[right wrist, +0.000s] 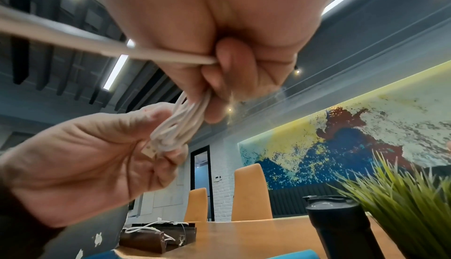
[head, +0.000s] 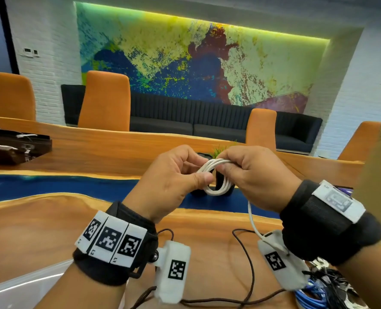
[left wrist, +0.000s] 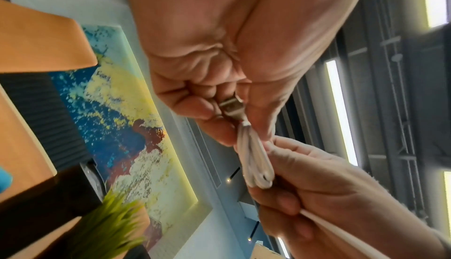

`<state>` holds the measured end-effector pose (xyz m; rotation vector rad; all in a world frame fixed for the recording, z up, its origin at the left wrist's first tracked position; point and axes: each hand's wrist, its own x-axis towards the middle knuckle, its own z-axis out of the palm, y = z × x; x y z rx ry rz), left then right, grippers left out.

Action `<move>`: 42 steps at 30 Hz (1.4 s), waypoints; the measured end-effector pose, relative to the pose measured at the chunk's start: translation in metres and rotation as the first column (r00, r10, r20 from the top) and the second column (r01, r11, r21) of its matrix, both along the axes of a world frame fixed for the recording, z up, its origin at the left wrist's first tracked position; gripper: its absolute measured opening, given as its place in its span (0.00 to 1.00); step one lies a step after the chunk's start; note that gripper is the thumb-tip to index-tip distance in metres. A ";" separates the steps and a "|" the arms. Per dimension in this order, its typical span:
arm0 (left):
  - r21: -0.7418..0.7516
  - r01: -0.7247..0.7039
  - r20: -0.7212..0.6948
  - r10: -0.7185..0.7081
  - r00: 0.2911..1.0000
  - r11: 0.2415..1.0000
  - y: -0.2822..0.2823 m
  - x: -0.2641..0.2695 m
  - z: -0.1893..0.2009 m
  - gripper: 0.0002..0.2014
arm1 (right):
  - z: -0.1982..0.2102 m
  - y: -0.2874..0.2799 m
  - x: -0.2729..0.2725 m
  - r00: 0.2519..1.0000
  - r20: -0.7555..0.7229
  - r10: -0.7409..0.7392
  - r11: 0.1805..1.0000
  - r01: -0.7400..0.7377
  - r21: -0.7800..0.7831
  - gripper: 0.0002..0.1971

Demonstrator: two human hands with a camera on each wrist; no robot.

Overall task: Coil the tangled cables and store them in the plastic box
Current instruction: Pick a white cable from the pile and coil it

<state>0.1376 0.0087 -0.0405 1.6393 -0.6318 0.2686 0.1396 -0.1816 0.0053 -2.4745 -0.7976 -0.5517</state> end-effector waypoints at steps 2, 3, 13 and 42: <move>0.038 -0.087 0.028 0.086 0.996 0.995 0.003 0.002 0.000 0.04 | 0.001 -0.002 -0.001 0.994 -0.093 0.053 0.996 -0.045 0.081 0.04; 0.045 -0.123 0.033 0.121 0.992 0.991 0.004 0.003 -0.001 0.03 | 0.002 -0.005 -0.002 0.988 -0.135 0.069 0.990 -0.051 0.133 0.04; 0.029 -0.231 0.037 0.230 0.973 0.973 0.018 0.005 0.003 0.01 | -0.033 -0.035 -0.011 0.951 -0.247 -0.185 0.954 0.113 -0.278 0.05; -0.306 0.226 -0.033 -0.248 0.968 0.925 0.007 -0.007 0.010 0.03 | -0.034 0.000 0.011 0.822 -0.313 0.476 0.474 0.060 0.878 0.11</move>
